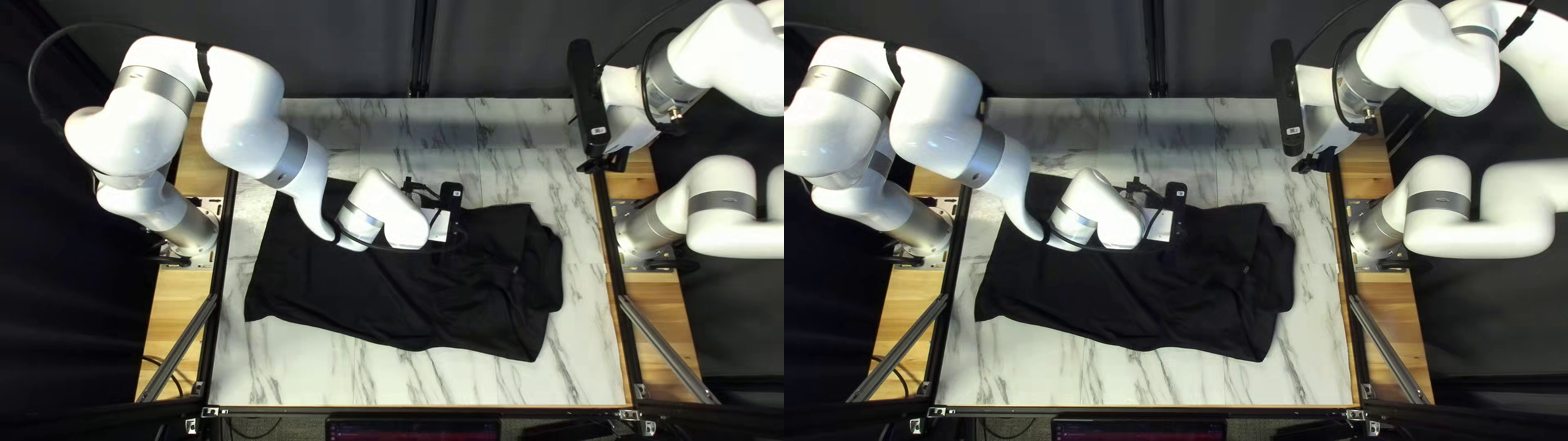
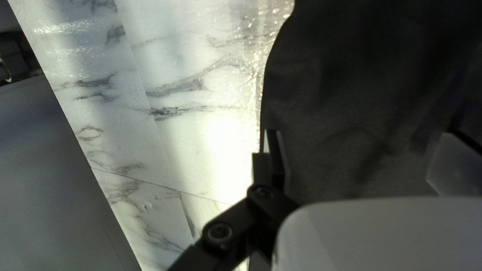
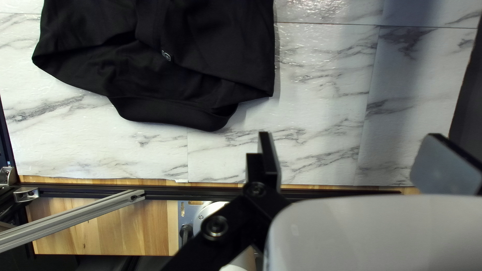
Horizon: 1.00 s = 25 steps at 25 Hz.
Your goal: Fold t-shirt
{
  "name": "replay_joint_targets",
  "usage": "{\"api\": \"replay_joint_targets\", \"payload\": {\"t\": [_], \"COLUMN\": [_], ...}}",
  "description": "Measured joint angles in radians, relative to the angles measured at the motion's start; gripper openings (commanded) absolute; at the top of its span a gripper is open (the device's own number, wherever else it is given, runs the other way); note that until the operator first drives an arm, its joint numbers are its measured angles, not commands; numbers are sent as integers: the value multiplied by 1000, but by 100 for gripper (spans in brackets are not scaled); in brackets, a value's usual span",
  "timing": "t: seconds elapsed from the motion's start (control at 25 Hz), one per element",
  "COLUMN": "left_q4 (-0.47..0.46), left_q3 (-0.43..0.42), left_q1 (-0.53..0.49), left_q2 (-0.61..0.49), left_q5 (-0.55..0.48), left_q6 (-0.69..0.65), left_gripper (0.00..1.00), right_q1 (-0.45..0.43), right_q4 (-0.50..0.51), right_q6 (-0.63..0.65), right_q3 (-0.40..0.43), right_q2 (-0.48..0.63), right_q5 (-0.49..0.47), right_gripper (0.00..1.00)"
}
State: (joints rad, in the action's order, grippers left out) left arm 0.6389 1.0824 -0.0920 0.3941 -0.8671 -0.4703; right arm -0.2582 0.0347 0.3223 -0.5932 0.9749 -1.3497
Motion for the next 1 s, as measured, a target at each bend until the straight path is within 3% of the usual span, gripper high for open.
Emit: {"api": "replay_joint_targets", "payload": {"t": [0.16, 0.28, 0.36, 0.72, 0.84, 0.88, 0.92, 1.0], "left_q4": [-3, -7, -10, -25, -30, -32, -33, -36], "left_q3": [-2, -3, -4, -5, -7, -7, -7, -6], "left_q1": [2, 3, 3, 6, 7, 8, 9, 11], "left_q2": [0, -1, -2, -1, -1, -2, -1, 4], "left_q5": [-2, -4, -5, -7, -6, -5, -5, -4], "left_q6": [-3, -3, -3, 0, 3, 3, 3, 4], "left_gripper": [97, 78, 72, 68, 37, 19, 12, 7], "right_q1": [0, 0, 0, 0, 0, 0, 0, 0], "right_q4": [0, 0, 0, 0, 0, 0, 0, 0], "right_q6": [0, 0, 0, 0, 0, 0, 0, 0], "right_q3": [0, 0, 0, 0, 0, 0, 0, 0], "right_q2": [0, 0, 0, 0, 0, 0, 0, 0], "right_q5": [0, 0, 0, 0, 0, 0, 0, 0], "right_gripper": [100, 100, 100, 100, 100, 100, 100, 100]}}
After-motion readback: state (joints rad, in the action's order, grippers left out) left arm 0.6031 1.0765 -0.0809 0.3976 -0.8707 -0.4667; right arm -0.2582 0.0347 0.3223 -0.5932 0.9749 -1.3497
